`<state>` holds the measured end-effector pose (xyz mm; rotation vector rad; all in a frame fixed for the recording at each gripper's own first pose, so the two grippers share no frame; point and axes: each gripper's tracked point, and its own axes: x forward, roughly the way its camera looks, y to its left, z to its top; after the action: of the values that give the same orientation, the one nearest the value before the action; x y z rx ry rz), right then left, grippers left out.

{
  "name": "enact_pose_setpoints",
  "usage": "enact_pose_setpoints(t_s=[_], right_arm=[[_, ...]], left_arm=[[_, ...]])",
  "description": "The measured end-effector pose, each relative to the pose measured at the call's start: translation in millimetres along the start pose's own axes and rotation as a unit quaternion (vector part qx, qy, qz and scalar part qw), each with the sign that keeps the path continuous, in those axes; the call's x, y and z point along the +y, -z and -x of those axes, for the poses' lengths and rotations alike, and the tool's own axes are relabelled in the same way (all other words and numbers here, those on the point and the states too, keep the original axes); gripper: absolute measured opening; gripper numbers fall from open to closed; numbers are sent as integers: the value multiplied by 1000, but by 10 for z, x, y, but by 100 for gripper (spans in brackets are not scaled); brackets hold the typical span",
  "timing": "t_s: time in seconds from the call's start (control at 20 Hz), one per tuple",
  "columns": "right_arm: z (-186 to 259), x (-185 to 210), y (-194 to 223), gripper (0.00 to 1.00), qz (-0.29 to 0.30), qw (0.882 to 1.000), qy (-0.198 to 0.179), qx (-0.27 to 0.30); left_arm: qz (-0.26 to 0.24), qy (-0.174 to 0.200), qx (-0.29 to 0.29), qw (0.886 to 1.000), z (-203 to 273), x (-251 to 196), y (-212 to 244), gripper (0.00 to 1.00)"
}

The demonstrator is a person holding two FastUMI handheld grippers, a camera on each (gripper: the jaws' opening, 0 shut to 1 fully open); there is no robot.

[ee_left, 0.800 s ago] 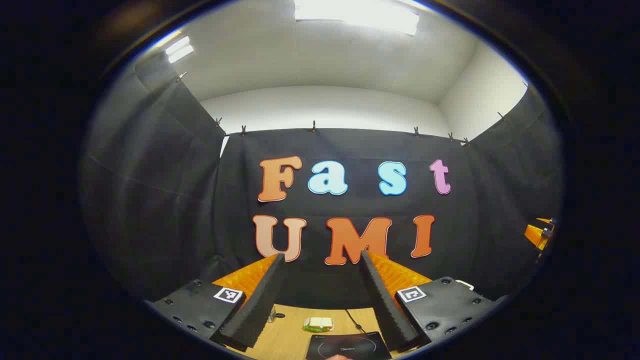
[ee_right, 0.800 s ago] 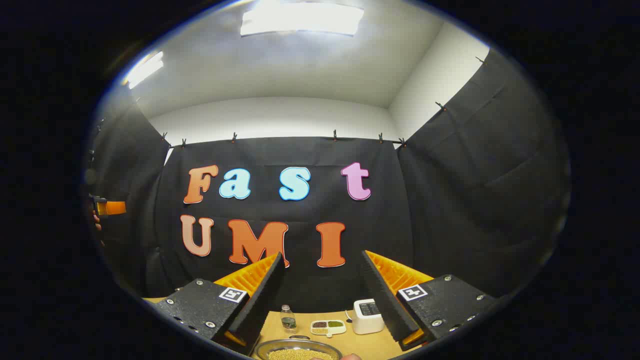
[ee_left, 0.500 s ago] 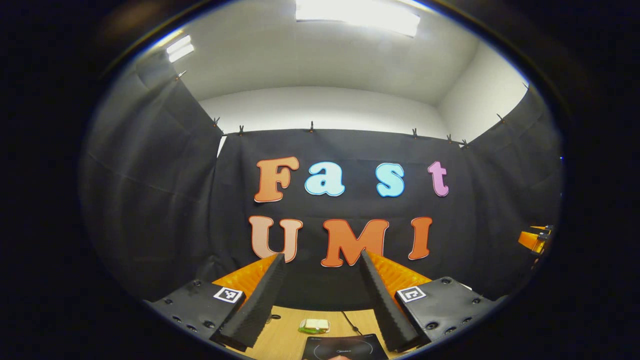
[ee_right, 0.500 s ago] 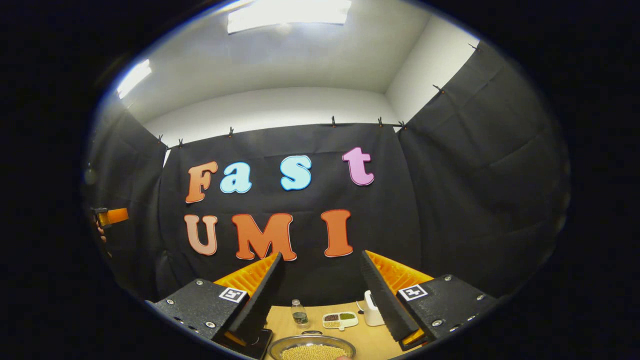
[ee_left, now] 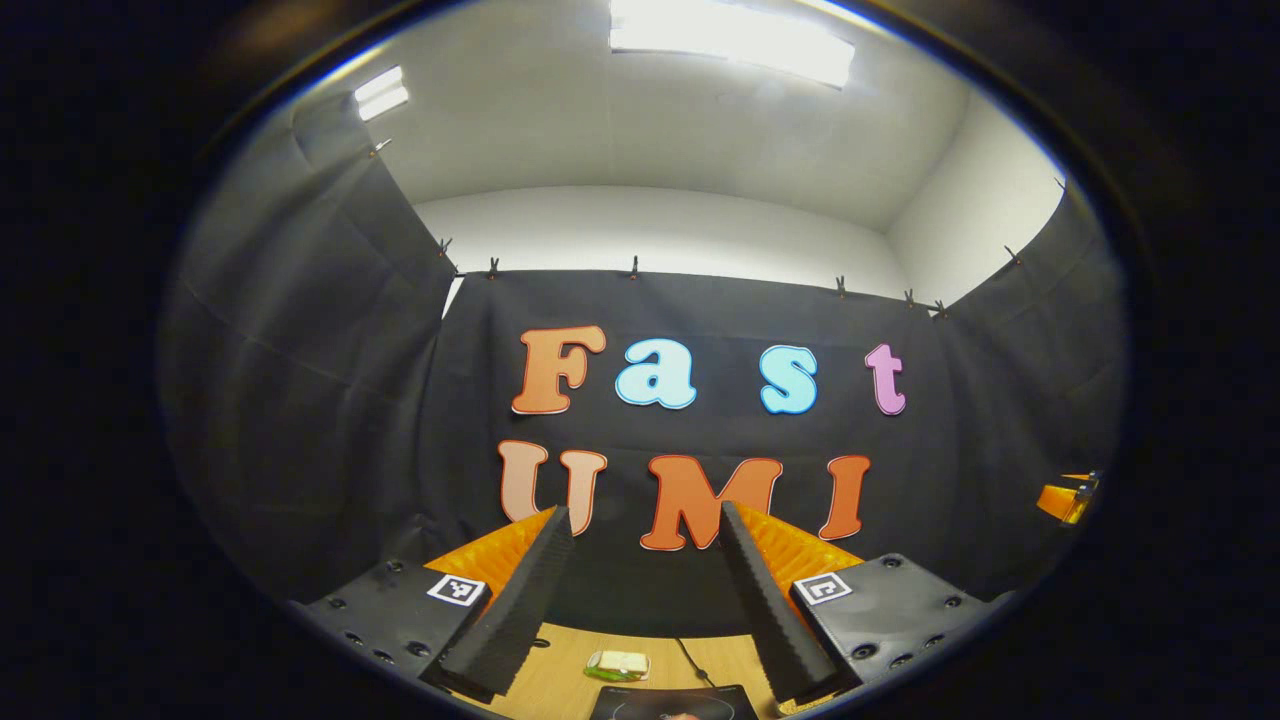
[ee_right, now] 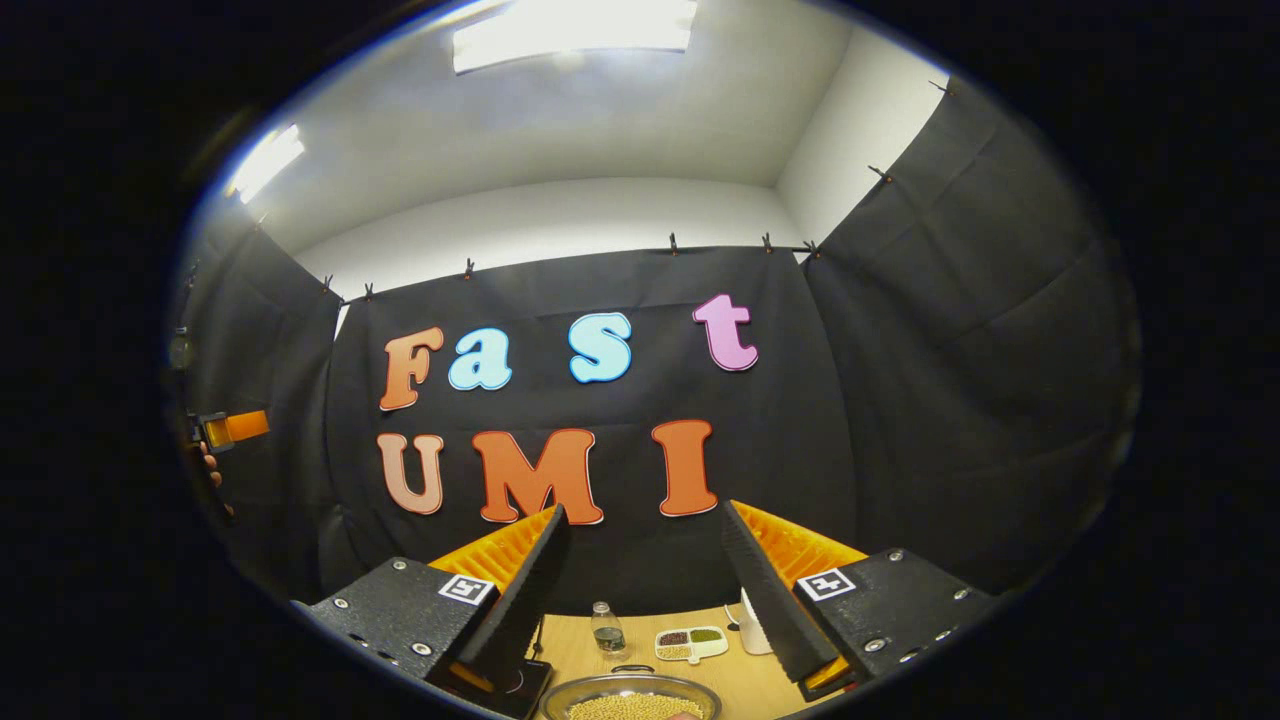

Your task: First push the handle of the pot to place it horizontally, then grasp the pot with both hands and set it on the induction cooktop.

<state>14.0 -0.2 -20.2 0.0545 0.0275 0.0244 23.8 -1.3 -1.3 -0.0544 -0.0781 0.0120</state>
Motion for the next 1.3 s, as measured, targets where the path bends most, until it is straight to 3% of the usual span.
enact_pose_setpoints(t_s=[0.3, 0.35, 0.4, 0.55, 0.65, 0.7, 0.75, 1.05, 1.3], right_arm=[[38, 193, 138, 94, 10, 1000, -20, 15], [71, 214, 197, 99, 13, 999, -26, 23], [79, 271, 296, 94, 19, 999, -34, 36], [165, 376, 612, 99, 24, 994, -58, 87], [222, 465, 856, 94, 18, 990, -74, 120], [246, 500, 1006, 99, 19, 987, -80, 141], [274, 540, 1170, 94, 22, 982, -87, 164], [536, 735, 1940, 89, -2, 950, -126, 286], [780, 872, 2653, 81, -34, 907, -136, 398]], left_arm=[[-3, 8, 6, 1000, -117, -139, 136, 96], [-4, 9, 8, 1000, -125, -147, 163, 96], [-5, 11, 12, 1000, -130, -159, 191, 96], [-6, 18, 27, 999, -170, -212, 320, 96], [-6, 19, 35, 999, -202, -214, 386, 96], [-5, 19, 38, 999, -220, -206, 413, 97], [-4, 21, 43, 999, -230, -207, 463, 97], [-10, 12, 73, 997, -256, -136, 674, 96], [-10, 7, 82, 997, -229, -87, 725, 96]])
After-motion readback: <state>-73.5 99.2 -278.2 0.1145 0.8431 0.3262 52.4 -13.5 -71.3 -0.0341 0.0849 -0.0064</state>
